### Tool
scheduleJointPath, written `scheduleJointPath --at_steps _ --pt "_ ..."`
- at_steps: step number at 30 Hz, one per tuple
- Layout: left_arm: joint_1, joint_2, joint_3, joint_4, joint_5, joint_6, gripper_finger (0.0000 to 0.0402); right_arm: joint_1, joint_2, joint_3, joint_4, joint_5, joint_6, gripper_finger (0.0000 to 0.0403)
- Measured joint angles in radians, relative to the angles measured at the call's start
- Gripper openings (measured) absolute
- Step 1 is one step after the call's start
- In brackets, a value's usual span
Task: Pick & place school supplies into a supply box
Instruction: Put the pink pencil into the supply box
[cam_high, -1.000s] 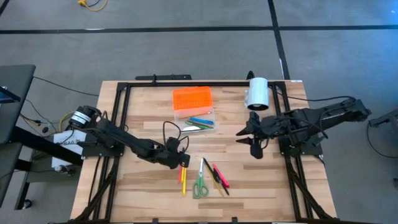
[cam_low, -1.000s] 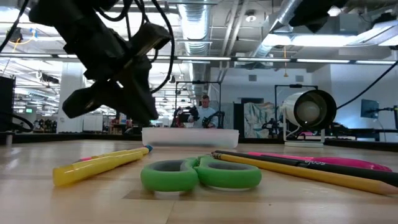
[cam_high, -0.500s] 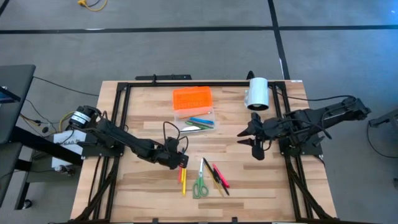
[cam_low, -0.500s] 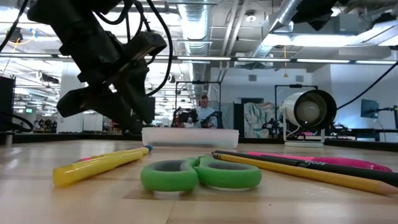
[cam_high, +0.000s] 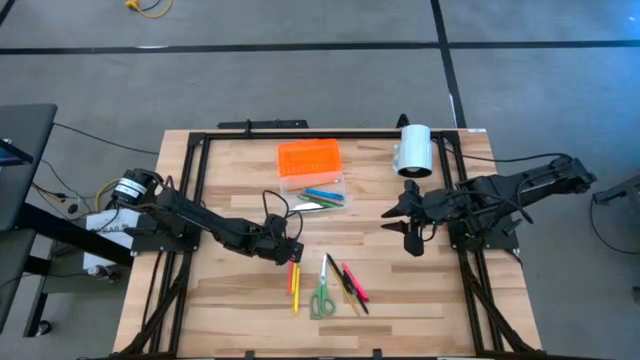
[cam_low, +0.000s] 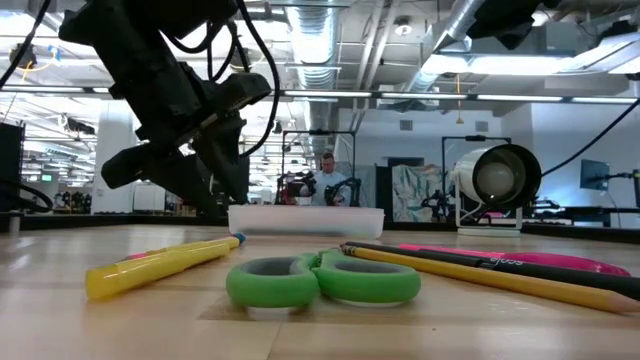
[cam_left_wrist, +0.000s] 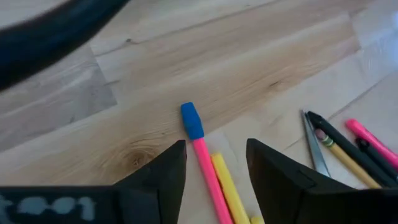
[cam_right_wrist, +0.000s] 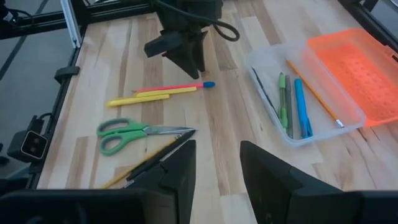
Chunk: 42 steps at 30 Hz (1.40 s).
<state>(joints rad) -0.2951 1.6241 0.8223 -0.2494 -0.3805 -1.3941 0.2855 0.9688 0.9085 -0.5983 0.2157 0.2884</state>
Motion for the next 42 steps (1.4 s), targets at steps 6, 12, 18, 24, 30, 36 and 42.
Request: scheduleJointPath --at_steps 6,12,18,24,30,36,42 --pt "0.001 0.012 0.001 0.003 0.002 0.046 0.0145 0.0 0.0 0.0 0.0 0.002 0.001 0.0118" --pt "0.001 0.087 0.001 0.053 0.036 0.046 0.0144 0.0 0.001 0.0 0.001 0.023 0.001 0.0118" --pt "-0.001 0.127 0.042 0.011 0.004 0.039 0.0144 0.0 0.001 0.0 0.0 0.022 0.001 0.0118" --pt "0.019 0.13 0.066 -0.069 -0.01 0.039 0.0144 0.0 0.001 0.001 -0.005 0.022 0.001 0.0118" --pt "0.038 0.13 0.067 -0.07 0.01 0.05 0.0144 0.0 0.001 0.001 -0.008 0.025 -0.001 0.0118" --pt "0.049 0.13 0.067 -0.067 0.02 0.072 0.0144 0.0 0.001 0.001 -0.008 0.049 -0.001 0.0118" --pt "0.049 0.13 0.068 -0.075 0.022 0.081 0.0144 -0.001 0.001 0.001 -0.008 0.049 -0.001 0.0118"
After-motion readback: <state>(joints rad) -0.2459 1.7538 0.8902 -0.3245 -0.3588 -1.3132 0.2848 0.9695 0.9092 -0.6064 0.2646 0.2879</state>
